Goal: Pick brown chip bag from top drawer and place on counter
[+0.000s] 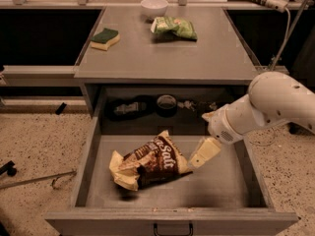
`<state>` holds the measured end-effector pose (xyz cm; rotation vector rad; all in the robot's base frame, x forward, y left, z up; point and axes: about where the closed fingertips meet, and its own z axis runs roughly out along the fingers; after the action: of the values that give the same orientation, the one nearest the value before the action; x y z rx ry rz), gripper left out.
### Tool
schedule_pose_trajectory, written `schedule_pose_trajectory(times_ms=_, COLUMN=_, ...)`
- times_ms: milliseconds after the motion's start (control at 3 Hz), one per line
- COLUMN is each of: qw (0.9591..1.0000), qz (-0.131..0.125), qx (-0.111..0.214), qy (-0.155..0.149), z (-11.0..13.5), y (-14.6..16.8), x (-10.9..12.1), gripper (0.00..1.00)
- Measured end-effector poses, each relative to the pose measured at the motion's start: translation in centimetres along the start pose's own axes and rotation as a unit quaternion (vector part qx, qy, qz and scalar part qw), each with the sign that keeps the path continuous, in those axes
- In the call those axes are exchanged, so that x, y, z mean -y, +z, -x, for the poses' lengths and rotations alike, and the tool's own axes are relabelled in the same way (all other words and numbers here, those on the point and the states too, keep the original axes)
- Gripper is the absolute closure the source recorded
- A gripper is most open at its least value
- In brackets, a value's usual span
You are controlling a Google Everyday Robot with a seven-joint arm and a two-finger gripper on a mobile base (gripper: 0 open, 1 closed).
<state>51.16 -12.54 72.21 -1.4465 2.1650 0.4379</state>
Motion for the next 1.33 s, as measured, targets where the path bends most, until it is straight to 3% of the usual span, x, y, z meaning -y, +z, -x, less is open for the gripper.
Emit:
schedule_pose_trajectory(times_ms=667, qw=0.9975, qz=0.06, qx=0.035, qy=-0.005, z=0.6, y=7.0, x=-2.2, gripper=0.0)
schedule_pose_trajectory(times_ms=1333, qw=0.9943, qz=0.094, qx=0.05, qy=-0.01, z=1.7, y=12.0, x=-6.5, gripper=0.0)
